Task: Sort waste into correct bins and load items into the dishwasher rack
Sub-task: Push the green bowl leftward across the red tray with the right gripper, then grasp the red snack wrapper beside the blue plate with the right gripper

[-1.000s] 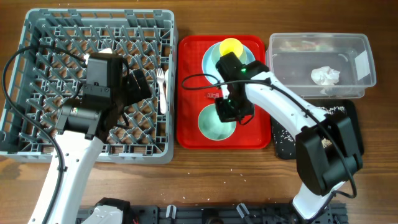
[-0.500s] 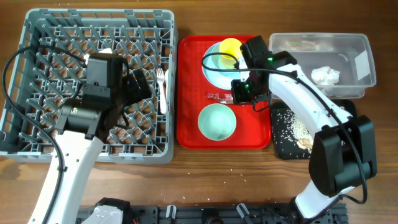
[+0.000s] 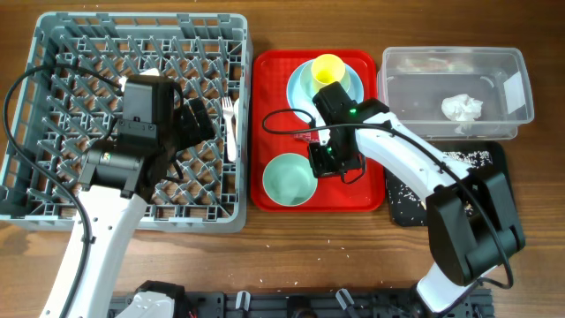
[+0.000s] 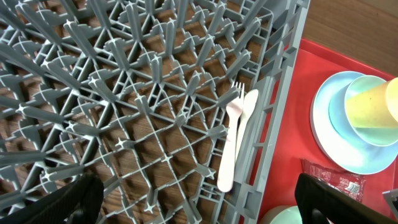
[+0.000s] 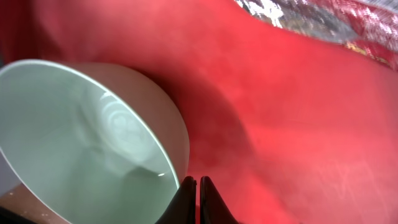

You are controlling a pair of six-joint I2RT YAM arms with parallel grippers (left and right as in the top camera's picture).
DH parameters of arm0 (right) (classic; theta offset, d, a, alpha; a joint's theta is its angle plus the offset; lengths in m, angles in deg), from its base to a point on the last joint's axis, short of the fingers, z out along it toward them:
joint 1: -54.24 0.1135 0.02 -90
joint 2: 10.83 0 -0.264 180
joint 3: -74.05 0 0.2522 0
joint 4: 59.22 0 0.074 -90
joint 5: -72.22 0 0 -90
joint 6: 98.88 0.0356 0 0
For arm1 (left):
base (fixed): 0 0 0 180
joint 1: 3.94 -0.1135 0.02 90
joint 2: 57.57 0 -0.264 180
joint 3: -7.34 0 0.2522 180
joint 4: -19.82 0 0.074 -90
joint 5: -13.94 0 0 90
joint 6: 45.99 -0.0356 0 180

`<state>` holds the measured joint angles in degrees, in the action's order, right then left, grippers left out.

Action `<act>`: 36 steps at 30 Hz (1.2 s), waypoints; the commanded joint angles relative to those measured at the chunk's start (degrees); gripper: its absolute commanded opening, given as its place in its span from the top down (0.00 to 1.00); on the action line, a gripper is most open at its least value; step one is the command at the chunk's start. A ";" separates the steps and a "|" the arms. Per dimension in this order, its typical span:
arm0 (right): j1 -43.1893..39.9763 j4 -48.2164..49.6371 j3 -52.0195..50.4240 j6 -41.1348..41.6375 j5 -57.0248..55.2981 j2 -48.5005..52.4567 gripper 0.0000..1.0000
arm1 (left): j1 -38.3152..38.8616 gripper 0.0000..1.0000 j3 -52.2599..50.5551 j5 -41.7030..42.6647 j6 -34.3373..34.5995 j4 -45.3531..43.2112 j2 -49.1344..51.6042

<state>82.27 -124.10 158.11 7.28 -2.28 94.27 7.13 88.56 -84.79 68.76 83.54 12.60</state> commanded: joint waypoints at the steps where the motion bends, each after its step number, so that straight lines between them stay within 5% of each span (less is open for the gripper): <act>1: 0.09 3.10 -0.13 -5.73 10.01 -1.07 0.92 | -0.37 0.00 0.07 0.11 0.15 -0.09 0.00; 15: -7.08 6.38 -0.13 -5.51 7.02 -1.07 0.88 | -0.37 0.00 0.07 0.11 0.15 -0.11 0.00; 21: -10.23 6.21 -0.35 -2.34 -2.99 -1.07 0.83 | -0.37 0.00 0.07 0.11 0.13 -0.11 0.00; 33: -10.21 15.02 -3.48 -3.02 -6.54 -1.05 0.52 | -0.37 0.00 0.07 0.11 0.15 -0.09 0.00; 36: -9.66 16.55 -5.20 -10.95 -4.57 -1.05 0.48 | -0.37 0.00 0.07 0.11 0.15 -0.09 0.00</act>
<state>71.93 -107.99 154.33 2.94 -7.74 94.25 7.13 88.56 -84.79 68.76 83.54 12.60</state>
